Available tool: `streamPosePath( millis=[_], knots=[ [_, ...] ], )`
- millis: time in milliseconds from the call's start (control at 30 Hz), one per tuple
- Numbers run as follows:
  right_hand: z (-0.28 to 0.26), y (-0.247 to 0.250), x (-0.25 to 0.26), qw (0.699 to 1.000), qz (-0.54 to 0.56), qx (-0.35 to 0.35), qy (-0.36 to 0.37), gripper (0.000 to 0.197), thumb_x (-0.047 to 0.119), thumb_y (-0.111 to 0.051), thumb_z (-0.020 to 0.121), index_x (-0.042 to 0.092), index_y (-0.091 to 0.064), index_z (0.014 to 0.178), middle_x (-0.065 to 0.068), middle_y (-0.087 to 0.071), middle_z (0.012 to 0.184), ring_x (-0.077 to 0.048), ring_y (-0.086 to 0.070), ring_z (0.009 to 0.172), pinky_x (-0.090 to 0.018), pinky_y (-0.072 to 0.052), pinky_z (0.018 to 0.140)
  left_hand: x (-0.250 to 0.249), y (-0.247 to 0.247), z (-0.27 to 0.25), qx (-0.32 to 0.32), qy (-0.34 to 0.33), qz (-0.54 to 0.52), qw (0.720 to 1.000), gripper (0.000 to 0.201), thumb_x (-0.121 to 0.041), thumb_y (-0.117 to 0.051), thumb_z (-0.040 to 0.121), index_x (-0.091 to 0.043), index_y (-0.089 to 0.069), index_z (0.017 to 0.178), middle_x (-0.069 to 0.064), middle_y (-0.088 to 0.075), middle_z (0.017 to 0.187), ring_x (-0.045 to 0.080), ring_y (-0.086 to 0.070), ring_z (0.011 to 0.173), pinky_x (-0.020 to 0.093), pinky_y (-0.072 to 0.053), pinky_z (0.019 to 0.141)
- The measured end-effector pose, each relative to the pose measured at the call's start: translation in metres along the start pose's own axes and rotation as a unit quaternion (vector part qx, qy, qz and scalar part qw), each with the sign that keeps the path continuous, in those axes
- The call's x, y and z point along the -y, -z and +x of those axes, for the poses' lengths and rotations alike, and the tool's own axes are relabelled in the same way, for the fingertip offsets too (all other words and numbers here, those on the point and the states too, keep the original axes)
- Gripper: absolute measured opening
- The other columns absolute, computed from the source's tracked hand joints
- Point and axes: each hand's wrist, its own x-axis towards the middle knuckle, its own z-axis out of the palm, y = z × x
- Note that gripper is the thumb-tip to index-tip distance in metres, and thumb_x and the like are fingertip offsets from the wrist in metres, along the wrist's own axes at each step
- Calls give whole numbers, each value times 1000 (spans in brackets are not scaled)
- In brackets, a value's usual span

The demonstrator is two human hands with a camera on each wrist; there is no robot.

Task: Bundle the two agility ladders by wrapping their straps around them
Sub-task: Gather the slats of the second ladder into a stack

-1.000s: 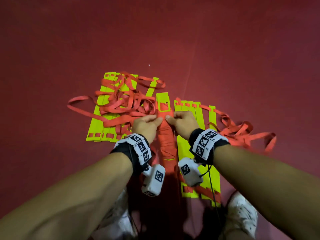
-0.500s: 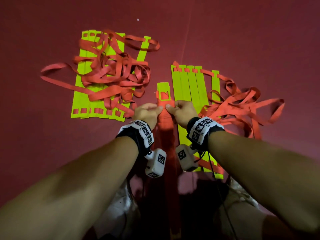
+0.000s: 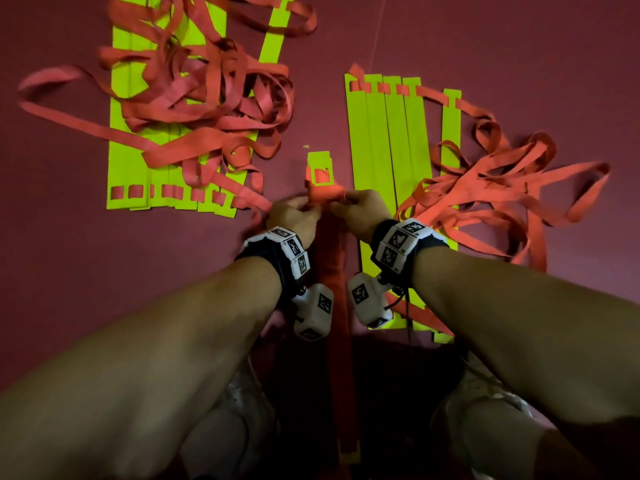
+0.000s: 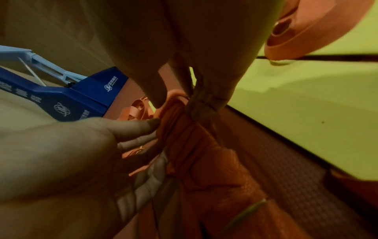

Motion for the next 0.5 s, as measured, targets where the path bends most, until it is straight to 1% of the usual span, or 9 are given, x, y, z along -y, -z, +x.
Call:
streamPosePath(
  millis=[67,100,133,200,267,300,367,433,500],
  knots=[
    [3,4,-5,1000,-6,1,-6,12,12,-67,89,15,-67,77,-6,-64,76,-23,-59,75,-45,-53,76,2,-4,3,2,15,29,999,39,-26,-72,92,-17,-69,130,7,-74,115,26,-70,104,41,-55,98],
    [3,6,-8,1000,-11,2,-6,7,10,-66,88,13,-71,85,-6,-66,79,-23,-60,77,-45,-53,79,3,-6,4,-3,17,43,999,41,-26,-71,92,-17,-67,132,6,-72,124,26,-67,112,37,-52,102],
    [4,9,-10,1000,-18,-3,-12,11,9,-65,88,13,-74,94,-6,-67,82,-22,-61,79,-44,-54,81,3,-8,5,-14,13,55,998,41,-26,-70,93,-18,-67,133,4,-70,129,26,-65,117,34,-49,104],
    [8,16,-15,999,-19,-34,-24,17,11,-66,87,22,-74,97,-4,-66,85,-24,-64,83,-45,-57,85,-1,-12,4,-43,-1,62,997,40,-25,-70,92,-19,-68,131,2,-71,123,24,-66,112,27,-49,97],
    [11,24,-18,995,10,-86,-53,14,15,-70,85,28,-68,89,-4,-68,87,-31,-68,89,-49,-57,87,-7,-18,3,-67,-21,55,996,35,-19,-71,89,-16,-71,124,1,-70,103,19,-66,93,24,-49,84],
    [14,29,-19,991,30,-115,-66,13,16,-72,84,27,-67,90,-5,-69,88,-33,-69,92,-48,-57,88,-9,-22,4,-70,-31,50,996,31,-15,-70,88,-14,-73,120,0,-67,98,17,-64,89,24,-50,81],
    [16,43,-19,982,50,-161,-85,16,15,-74,82,21,-71,97,-7,-71,91,-31,-69,93,-39,-57,86,-15,-32,4,-49,-31,30,998,25,-11,-69,88,-13,-75,113,0,-71,102,17,-67,93,23,-50,82],
    [19,59,-22,973,55,-204,-97,25,12,-72,83,13,-73,107,-7,-71,94,-27,-68,92,-30,-53,78,-20,-45,1,-13,-22,11,1000,24,-11,-69,89,-14,-76,112,2,-75,108,19,-70,100,23,-52,84],
    [19,72,-26,963,52,-240,-113,25,12,-70,82,14,-73,107,-8,-73,98,-29,-69,94,-32,-54,80,-25,-59,-2,22,-21,18,999,28,-14,-68,92,-14,-74,119,3,-74,112,16,-69,99,19,-49,80]
  ],
)
